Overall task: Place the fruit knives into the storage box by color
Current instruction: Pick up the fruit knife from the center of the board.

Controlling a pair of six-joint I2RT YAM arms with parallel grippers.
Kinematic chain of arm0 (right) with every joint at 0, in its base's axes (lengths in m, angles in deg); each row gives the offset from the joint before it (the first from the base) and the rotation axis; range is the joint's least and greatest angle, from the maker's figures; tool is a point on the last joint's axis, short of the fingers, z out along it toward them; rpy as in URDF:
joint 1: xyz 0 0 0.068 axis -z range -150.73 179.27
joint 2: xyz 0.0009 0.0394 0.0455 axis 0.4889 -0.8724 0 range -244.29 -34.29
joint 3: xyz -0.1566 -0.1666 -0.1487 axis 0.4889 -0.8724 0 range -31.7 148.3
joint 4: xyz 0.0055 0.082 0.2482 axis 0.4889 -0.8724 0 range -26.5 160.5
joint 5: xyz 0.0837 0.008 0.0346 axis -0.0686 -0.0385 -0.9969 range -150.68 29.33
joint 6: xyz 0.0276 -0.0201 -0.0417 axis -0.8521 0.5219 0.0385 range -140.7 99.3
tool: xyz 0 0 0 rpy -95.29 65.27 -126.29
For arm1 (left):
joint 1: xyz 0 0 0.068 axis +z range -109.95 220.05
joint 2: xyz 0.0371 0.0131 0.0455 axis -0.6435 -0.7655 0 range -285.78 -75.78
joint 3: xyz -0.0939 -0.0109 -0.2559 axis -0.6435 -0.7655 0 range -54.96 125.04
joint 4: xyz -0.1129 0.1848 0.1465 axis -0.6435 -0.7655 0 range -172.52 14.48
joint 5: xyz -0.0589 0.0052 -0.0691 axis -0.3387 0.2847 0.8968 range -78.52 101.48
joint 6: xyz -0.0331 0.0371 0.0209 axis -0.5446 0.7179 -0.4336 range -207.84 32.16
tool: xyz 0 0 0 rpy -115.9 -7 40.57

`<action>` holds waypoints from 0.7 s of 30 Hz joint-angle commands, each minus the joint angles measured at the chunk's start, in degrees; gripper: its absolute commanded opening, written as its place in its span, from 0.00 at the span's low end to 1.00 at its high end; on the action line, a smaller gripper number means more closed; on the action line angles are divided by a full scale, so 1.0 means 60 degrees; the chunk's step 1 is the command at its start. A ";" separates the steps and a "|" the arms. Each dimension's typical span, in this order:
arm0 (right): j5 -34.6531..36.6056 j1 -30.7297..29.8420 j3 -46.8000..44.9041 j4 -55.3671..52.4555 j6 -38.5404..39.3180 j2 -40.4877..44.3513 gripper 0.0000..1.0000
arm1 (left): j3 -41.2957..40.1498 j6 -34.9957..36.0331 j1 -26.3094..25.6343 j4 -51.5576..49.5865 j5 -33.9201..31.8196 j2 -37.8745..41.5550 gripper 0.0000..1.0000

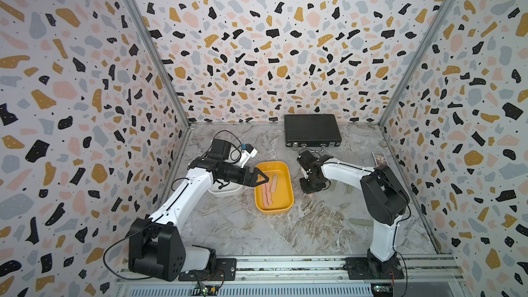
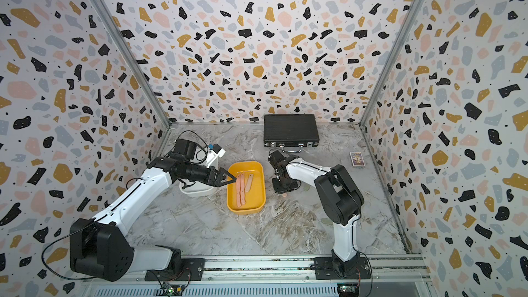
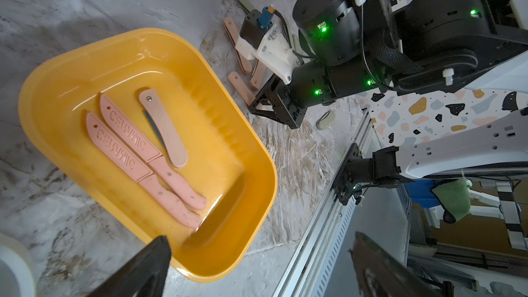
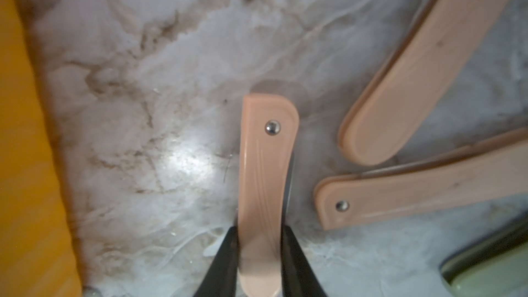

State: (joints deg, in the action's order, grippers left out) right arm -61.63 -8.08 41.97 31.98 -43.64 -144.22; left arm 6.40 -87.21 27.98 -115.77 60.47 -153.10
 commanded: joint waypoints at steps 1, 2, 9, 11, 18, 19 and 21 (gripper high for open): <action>-0.0178 -0.0219 0.0123 -0.0350 -0.0195 -0.0150 0.27 | -0.0120 0.0107 -0.0033 0.0161 0.0170 -0.0100 0.99; -0.0179 -0.0261 0.0074 -0.0347 -0.0235 -0.0131 0.27 | -0.0120 0.0115 -0.0029 0.0163 0.0170 -0.0094 0.99; -0.0164 -0.0540 -0.0421 -0.0332 -0.0472 0.0229 0.27 | -0.0135 0.0118 -0.0029 0.0176 0.0155 -0.0130 0.99; -0.0141 -0.0558 -0.0534 -0.0303 -0.0501 0.0288 0.28 | -0.0136 0.0139 -0.0042 0.0173 0.0148 -0.0142 0.99; 0.0026 -0.0616 -0.0646 -0.0416 -0.0502 0.0432 0.38 | -0.0145 0.0158 -0.0051 0.0160 0.0082 -0.0125 0.99; 0.0061 -0.0630 -0.0658 -0.0447 -0.0499 0.0461 0.39 | -0.0149 0.0159 -0.0053 0.0160 0.0082 -0.0132 0.99; 0.0125 -0.0646 -0.0676 -0.0519 -0.0493 0.0520 0.40 | -0.0146 0.0150 -0.0053 0.0160 0.0067 -0.0114 0.99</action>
State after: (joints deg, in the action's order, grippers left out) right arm -61.39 -11.59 39.57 32.81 -46.20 -142.54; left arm 6.14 -87.19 27.98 -115.68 60.45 -153.71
